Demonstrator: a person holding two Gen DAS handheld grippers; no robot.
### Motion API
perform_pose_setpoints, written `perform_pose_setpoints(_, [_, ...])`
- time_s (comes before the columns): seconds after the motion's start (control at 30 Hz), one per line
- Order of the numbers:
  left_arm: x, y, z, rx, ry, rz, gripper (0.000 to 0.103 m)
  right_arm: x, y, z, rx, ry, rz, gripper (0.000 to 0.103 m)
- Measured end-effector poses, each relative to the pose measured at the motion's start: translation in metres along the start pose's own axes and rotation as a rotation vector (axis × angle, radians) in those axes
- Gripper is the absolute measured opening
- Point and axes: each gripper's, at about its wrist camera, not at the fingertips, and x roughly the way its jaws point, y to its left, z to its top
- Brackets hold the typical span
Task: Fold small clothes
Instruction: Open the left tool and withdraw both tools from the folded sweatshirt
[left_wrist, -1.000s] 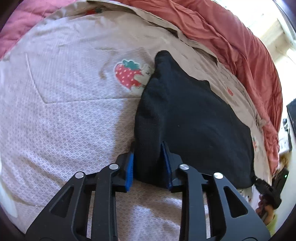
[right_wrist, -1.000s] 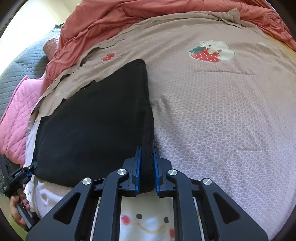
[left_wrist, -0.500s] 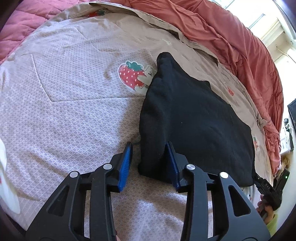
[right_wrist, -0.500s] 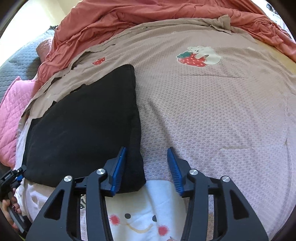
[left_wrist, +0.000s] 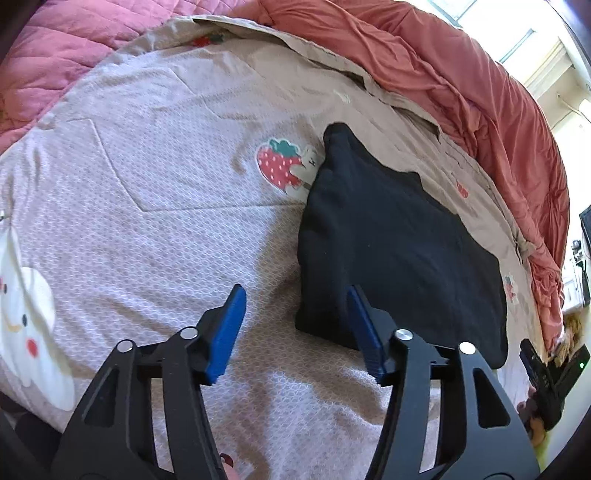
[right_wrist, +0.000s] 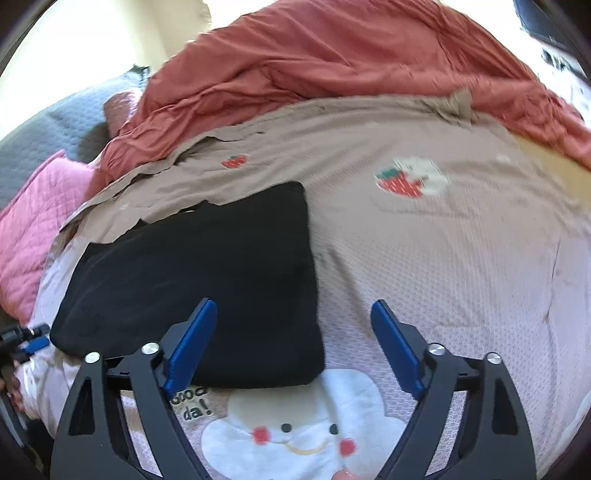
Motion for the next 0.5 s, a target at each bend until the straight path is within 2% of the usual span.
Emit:
perform_pose_setpoints(0.17, [-0.012, 0.003, 0.004, 0.001, -0.027, 0.019, 0.068, -0.006, 0.02, -0.003, -0.096, -0.034, -0.036, 0.096])
perform_pose_setpoints(0.23, [-0.015, 0.006, 0.005, -0.004, -0.035, 0.033, 0.081, -0.006, 0.027, -0.006, -0.129, -0.042, -0.056, 0.097])
perform_pose_setpoints(0.43, [-0.024, 0.008, 0.011, 0.022, -0.064, 0.066, 0.093, -0.01, 0.047, -0.016, -0.2, -0.041, -0.068, 0.098])
perform_pose_setpoints(0.5, [-0.025, 0.008, 0.011, 0.033, -0.071, 0.078, 0.093, -0.012, 0.055, -0.019, -0.229, -0.041, -0.074, 0.098])
